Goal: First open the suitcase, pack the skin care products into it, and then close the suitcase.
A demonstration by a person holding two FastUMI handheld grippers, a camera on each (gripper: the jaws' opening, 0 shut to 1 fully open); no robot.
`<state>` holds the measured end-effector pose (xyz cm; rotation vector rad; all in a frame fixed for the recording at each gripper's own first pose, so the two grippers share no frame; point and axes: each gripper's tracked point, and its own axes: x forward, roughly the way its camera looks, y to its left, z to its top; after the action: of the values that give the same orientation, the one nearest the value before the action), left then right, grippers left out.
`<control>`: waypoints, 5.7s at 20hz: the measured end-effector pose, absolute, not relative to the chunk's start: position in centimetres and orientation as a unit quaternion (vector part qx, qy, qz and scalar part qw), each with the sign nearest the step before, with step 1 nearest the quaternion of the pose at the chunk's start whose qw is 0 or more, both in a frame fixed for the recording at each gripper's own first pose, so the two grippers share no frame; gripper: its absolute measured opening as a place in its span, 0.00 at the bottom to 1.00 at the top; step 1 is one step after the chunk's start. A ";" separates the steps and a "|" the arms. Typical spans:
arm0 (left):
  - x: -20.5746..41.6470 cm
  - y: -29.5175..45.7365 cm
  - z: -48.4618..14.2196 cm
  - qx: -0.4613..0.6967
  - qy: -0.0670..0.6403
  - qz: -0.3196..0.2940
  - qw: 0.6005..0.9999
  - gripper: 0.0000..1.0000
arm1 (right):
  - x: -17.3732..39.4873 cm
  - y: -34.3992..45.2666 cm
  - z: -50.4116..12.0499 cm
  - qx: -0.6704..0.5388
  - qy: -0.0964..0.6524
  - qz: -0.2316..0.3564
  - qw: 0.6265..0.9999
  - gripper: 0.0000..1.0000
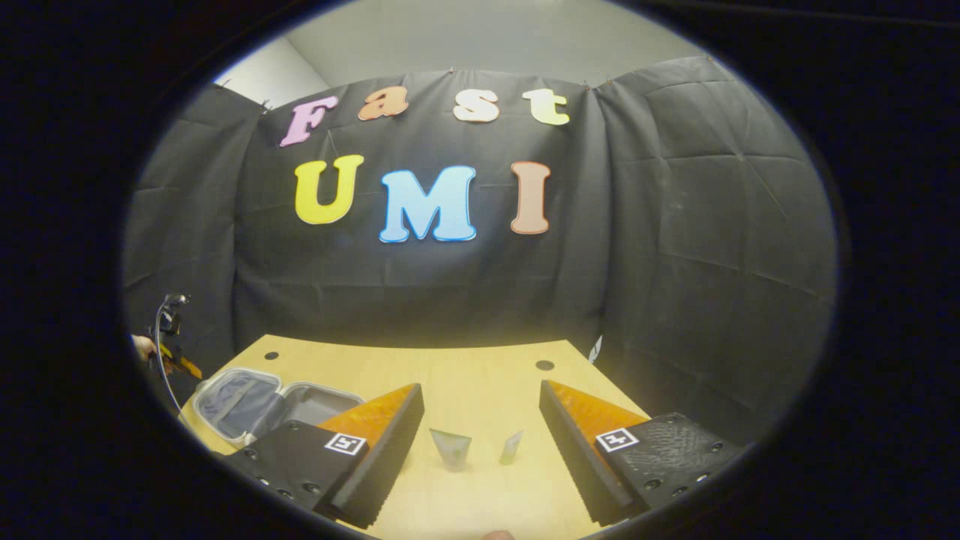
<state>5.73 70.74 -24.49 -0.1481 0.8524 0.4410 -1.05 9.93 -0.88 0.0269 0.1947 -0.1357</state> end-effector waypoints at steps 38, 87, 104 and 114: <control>15.1 -4.4 -16.9 -0.043 0.069 -0.104 0.991 0.93 | 1.5 -2.2 -5.5 0.021 0.108 0.012 0.994 0.95; 10.4 27.2 -33.0 0.002 0.428 -0.065 0.901 0.67 | -1.7 20.1 -17.9 0.161 0.334 0.077 0.925 0.28; 0.8 42.5 -19.5 -0.061 0.242 0.059 0.967 0.86 | 4.4 35.8 -23.9 0.142 0.407 0.219 0.875 0.36; -2.6 54.6 -20.6 -0.078 0.239 0.171 0.953 0.86 | 4.3 30.9 -18.0 0.045 0.258 0.193 0.946 0.95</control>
<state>-2.63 54.58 -20.64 -0.1578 0.4852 0.3484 4.26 30.85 -17.97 0.0910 0.5264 0.3926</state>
